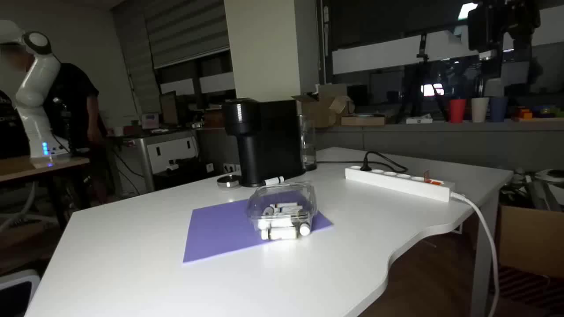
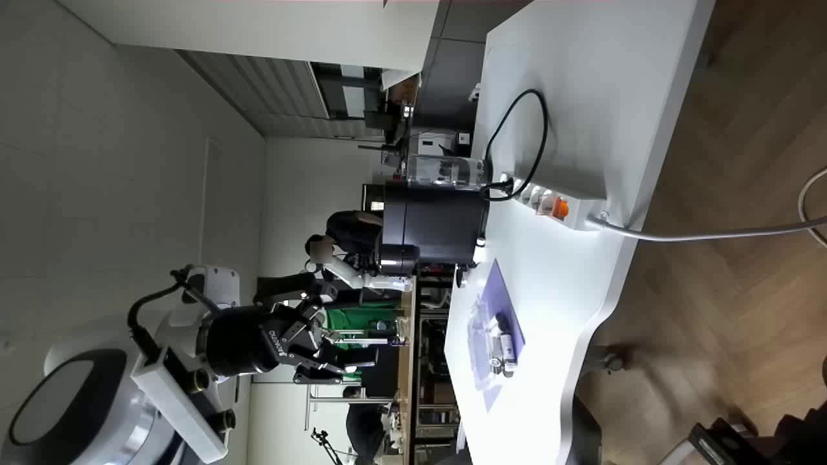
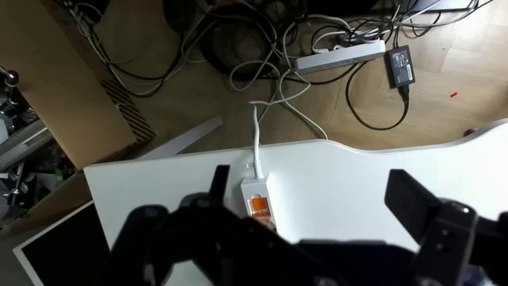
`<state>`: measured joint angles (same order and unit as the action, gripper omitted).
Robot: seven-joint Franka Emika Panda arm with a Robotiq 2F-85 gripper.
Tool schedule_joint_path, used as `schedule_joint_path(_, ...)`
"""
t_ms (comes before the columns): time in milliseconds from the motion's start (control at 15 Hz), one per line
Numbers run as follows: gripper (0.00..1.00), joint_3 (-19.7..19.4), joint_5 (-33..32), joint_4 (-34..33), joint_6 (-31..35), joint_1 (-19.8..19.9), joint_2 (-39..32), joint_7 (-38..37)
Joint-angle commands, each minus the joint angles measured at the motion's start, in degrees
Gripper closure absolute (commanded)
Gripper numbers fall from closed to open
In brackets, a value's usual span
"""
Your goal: Put the bottle on the table inside the colourless box
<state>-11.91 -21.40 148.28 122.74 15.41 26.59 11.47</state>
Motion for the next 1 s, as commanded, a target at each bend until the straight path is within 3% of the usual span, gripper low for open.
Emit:
schedule_joint_path(0,0.00,-0.3,-0.1,-0.1,-0.2,-0.3,0.0,-0.1)
schedule_joint_path(600,0.00,-0.3,-0.1,-0.1,-0.2,-0.3,0.0,-0.1)
schedule_joint_path(933,0.00,-0.9,-0.5,-6.3,11.7,-5.3,-14.0,13.0)
